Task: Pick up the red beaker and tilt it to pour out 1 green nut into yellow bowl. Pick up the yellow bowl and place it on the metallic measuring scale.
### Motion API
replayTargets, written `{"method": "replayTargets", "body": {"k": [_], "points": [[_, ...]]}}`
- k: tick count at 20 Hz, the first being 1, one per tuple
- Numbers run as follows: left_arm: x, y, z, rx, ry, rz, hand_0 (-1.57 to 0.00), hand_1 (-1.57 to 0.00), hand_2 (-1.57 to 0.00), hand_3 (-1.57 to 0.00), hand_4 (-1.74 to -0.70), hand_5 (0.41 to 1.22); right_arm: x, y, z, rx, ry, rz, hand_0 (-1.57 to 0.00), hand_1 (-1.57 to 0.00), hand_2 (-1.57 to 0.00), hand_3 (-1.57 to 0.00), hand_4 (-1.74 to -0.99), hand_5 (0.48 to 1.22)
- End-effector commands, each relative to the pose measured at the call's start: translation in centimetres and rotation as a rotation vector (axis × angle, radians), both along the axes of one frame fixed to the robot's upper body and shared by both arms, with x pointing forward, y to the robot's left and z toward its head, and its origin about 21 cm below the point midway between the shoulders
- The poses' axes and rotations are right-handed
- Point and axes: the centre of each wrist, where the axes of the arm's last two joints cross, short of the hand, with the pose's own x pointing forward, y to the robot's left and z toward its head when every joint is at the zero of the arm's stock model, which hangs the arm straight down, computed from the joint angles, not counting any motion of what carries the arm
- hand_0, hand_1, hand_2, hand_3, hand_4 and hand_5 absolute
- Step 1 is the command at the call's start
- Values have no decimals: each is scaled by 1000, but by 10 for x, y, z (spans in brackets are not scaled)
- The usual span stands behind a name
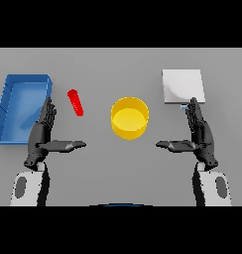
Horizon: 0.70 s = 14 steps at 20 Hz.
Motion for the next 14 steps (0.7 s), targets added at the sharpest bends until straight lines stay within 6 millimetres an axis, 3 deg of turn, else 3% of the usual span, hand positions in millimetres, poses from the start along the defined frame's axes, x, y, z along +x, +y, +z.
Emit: {"method": "replayTargets", "body": {"k": [1, 6, 9, 14], "points": [[0, 0, 0, 0, 0, 1, 1, 1, 1, 1, -1202, 677, 0, 0, 0, 0, 0, -1, 1, 1, 1, 1, -1177, 572], [-2, 1, -1, 3, 0, 0, 1, 1, 1, 1, -1202, 677, 4, 0, 2, -1, 0, -5, 1, 1, 1, 1, -1177, 572], [-18, 4, 11, 122, -49, -67, 1, 1, 1, 1, -1203, 677, -6, -5, 9, -218, -67, 32, 1, 1, 1, 1, -1183, 576], [-22, -1, 19, 159, -28, -88, 1, 1, 1, 1, -1184, 660, -8, -3, 12, -229, -68, 61, 1, 1, 1, 1, -1206, 585]]}}
